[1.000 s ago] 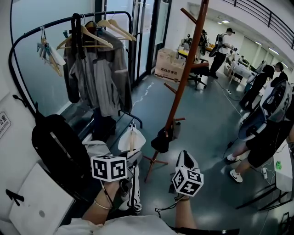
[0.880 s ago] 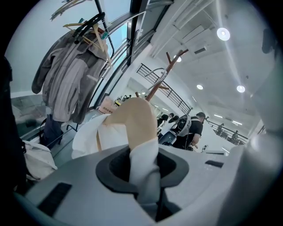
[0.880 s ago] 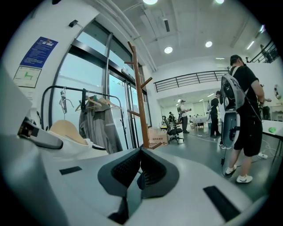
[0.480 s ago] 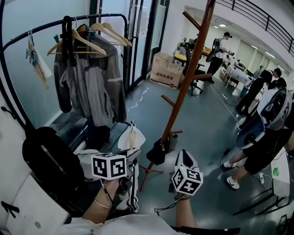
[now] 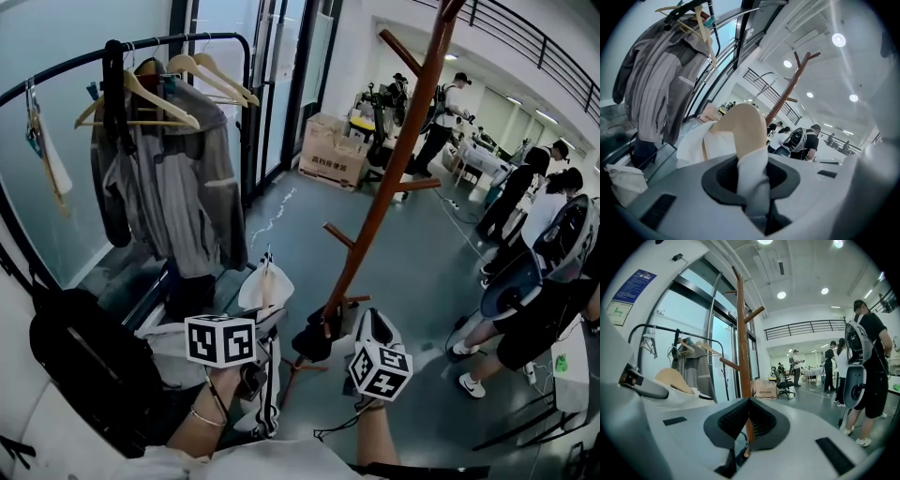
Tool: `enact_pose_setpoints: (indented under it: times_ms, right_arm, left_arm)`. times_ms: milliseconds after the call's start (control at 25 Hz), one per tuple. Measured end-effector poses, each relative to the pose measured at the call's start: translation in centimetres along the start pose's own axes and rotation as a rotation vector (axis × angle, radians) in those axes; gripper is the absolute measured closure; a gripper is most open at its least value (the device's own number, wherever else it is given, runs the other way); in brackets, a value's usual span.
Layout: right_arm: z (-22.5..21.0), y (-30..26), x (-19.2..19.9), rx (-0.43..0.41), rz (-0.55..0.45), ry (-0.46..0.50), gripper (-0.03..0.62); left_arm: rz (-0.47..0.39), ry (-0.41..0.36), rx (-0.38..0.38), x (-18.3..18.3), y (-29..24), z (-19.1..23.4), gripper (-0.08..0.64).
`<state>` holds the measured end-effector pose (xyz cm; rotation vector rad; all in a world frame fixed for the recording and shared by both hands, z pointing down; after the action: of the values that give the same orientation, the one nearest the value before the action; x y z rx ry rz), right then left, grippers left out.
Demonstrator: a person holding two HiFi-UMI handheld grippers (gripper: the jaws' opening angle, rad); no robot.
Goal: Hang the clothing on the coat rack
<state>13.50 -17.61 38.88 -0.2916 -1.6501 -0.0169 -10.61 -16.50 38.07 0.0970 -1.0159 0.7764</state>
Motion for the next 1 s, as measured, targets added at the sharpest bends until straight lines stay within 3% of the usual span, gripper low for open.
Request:
enact_pose_setpoints:
  times_ms: [480, 1000]
  right_arm:
    - [-2.5, -7.5, -1.7, 0.062, -0.016, -0.003, 0.569]
    - [-4.5, -12.3, -2.4, 0.115, -0.007, -0.001, 0.569]
  left_arm:
    - [0.017, -0.013, 0.029, -5.1, -6.8, 4.1, 0.463]
    - [0.036, -0.001, 0.054, -7.6, -11.8, 7.2, 0.463]
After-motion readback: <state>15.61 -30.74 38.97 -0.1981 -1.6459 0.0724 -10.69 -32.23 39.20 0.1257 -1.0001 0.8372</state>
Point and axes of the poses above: the fingertips, and each gripper's own axes: y backward along the fingers, z to its left, x out of its underside, the point moved 6 cm from there along y, backward along the fingers, and after that the axes turned 2 degrees about -x, right-handed, at the moved point
